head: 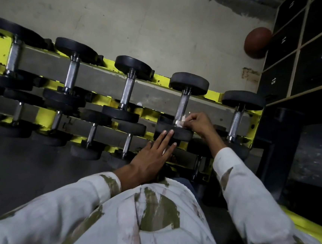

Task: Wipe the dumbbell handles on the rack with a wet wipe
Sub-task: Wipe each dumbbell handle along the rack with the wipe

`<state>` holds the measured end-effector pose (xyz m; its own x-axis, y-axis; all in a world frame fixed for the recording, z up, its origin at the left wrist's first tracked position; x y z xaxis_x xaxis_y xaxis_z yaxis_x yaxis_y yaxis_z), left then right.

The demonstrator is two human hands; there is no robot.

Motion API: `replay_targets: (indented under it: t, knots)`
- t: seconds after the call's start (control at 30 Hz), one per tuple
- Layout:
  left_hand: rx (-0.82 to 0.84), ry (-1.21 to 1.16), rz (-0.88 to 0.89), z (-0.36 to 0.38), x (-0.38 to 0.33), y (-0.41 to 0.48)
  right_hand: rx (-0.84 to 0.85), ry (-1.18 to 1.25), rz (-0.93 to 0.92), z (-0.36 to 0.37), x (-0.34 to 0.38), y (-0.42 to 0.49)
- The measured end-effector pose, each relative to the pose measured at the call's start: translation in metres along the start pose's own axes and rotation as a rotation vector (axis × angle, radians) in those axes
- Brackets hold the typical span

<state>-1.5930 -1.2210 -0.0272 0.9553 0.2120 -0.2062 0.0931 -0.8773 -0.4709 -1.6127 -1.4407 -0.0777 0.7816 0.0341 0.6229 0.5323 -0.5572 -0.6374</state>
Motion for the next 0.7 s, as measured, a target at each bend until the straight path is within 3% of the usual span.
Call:
replay_targets:
  t: [0.13,0.23,0.3,0.43,0.57,0.7]
  knots:
    - [0.001,-0.003,0.005,0.0,-0.001,0.0,-0.233,-0.383,-0.354,0.004,0.028,-0.021]
    - [0.008,-0.01,0.007,-0.002,-0.001,-0.001,-0.326,-0.724,-0.723,-0.001,0.062,-0.023]
    - [0.003,0.001,0.01,-0.002,-0.001,-0.001,-0.375,-0.87,-0.844,-0.01,0.079,-0.013]
    - [0.016,0.019,0.011,-0.003,0.001,-0.002,-0.365,-1.067,-0.963,-0.006,0.093,-0.005]
    - [0.042,0.017,0.024,-0.008,0.0,-0.003,-0.004,-1.391,-1.084,0.028,0.09,-0.019]
    - [0.049,0.02,0.018,-0.004,0.0,0.0,-0.18,-1.518,-0.851,0.012,0.121,-0.009]
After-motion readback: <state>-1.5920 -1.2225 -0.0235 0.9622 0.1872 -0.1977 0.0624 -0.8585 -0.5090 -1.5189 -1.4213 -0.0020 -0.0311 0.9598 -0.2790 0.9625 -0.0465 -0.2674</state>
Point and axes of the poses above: each hand's wrist, its own y-axis towards the middle knuckle, its own z-axis out of the palm, x = y × z, the point moved 6 cm from there along y, towards the middle knuckle
